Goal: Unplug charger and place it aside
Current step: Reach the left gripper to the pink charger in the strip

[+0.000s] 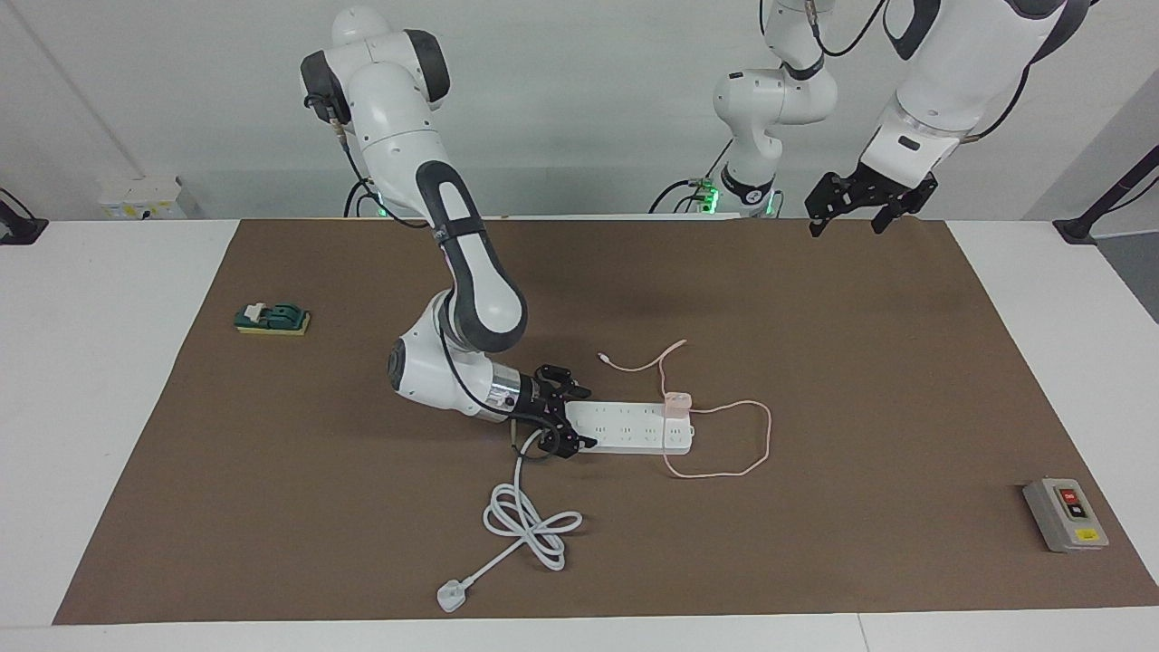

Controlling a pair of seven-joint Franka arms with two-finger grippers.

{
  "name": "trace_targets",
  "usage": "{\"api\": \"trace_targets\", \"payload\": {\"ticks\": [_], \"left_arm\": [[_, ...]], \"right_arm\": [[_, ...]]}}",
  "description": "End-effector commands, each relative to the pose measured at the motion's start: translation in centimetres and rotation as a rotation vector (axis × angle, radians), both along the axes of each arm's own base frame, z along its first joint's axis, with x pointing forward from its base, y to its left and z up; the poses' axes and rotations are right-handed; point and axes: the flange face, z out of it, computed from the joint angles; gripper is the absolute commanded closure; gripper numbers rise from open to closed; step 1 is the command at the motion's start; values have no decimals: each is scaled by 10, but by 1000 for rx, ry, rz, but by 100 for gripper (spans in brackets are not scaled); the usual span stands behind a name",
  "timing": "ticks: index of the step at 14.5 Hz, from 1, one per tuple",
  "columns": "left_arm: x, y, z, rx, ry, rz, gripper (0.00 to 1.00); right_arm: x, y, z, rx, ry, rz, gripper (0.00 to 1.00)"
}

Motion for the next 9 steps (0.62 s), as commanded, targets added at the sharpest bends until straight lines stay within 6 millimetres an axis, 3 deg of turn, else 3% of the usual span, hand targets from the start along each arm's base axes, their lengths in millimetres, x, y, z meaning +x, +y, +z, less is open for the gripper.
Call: {"api": "trace_targets", "payload": {"ticks": [1, 2, 8, 9], "left_arm": [[-8, -19, -19, -8, -41, 140, 0], [-11, -39, -25, -12, -63, 170, 0], [-8, -65, -54, 8, -53, 915, 0], [-2, -68, -66, 23, -38, 1034, 0]], "right_arm": [[0, -3, -20, -2, -9, -8, 0], [2, -3, -18, -4, -15, -3, 0], [-1, -2, -22, -11, -10, 1, 0], [0, -2, -22, -12, -11, 0, 8]]}}
